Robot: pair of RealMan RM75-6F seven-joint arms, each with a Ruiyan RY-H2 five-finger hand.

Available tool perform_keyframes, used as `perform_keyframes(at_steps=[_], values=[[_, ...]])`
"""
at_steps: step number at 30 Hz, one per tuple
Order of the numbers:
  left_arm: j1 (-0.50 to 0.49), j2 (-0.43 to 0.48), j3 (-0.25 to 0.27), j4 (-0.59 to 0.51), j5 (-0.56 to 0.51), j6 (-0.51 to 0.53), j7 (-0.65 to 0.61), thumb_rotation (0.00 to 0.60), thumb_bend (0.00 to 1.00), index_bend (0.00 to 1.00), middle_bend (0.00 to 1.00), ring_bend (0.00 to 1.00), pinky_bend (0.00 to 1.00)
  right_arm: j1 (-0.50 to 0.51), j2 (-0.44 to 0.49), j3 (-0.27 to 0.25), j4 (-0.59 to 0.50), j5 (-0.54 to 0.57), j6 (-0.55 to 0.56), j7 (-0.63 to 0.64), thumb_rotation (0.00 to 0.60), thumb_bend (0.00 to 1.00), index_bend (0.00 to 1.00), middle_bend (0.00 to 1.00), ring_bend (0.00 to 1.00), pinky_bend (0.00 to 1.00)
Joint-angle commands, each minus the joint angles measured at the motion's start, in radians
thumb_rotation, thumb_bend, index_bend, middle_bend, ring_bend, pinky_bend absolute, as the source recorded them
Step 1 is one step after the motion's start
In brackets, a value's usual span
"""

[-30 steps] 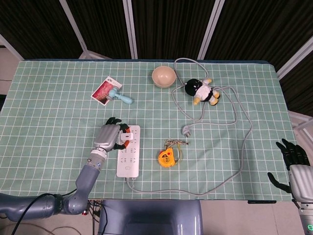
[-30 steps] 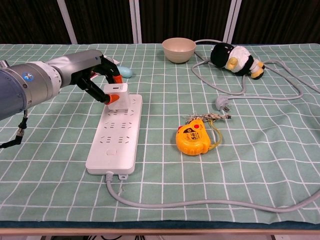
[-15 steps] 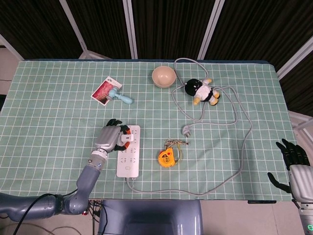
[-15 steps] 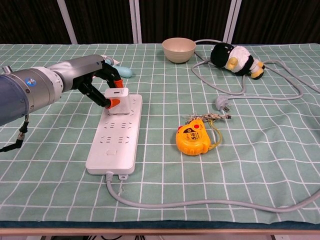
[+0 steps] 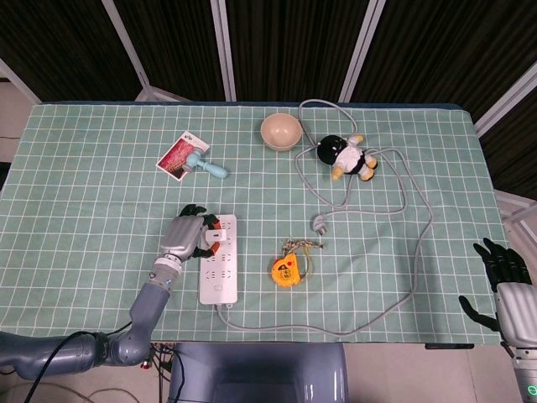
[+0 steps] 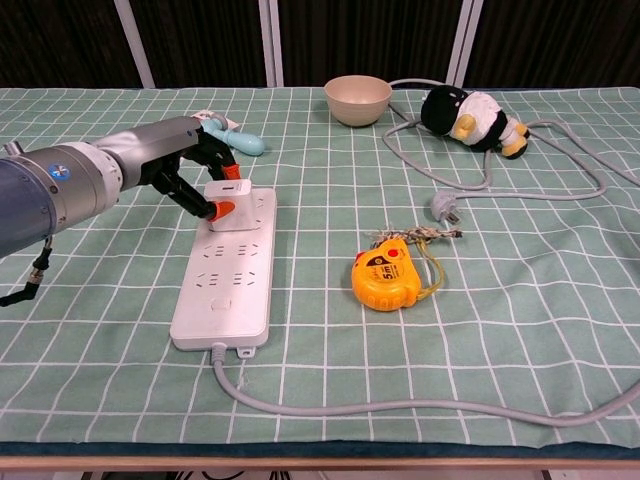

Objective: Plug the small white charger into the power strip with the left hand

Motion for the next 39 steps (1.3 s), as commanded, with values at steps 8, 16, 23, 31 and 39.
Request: perform_keyframes(at_steps=[8, 16, 23, 31, 39], values=[[0.004, -0.017, 0.011, 0.029, -0.004, -0.006, -0.001, 0.6, 0.44, 0.63, 0.62, 0.15, 0.09, -0.001, -0.001, 0.001, 0.001, -0.002, 0.004, 0.003, 0.6, 0.35, 0.07, 0.0, 0.0, 0.0], [0.019, -0.018, 0.019, 0.027, 0.011, -0.001, -0.015, 0.6, 0.44, 0.63, 0.62, 0.16, 0.09, -0.001, -0.004, 0.003, 0.005, -0.003, 0.009, 0.006, 0.6, 0.35, 0.07, 0.0, 0.0, 0.0], [0.055, 0.0, 0.04, 0.024, 0.041, 0.009, -0.052, 0.6, 0.44, 0.63, 0.62, 0.16, 0.09, -0.001, -0.004, 0.003, 0.005, -0.005, 0.01, 0.003, 0.6, 0.35, 0.07, 0.0, 0.0, 0.0], [0.077, 0.009, 0.059, 0.042, 0.066, -0.005, -0.075, 0.6, 0.21, 0.46, 0.42, 0.12, 0.04, -0.003, -0.008, 0.003, 0.007, -0.006, 0.013, -0.001, 0.6, 0.35, 0.07, 0.0, 0.0, 0.0], [0.079, 0.029, 0.038, 0.031, 0.123, -0.002, -0.103, 0.6, 0.01, 0.13, 0.07, 0.0, 0.0, -0.003, -0.008, 0.004, 0.007, -0.005, 0.014, -0.001, 0.6, 0.35, 0.07, 0.0, 0.0, 0.0]])
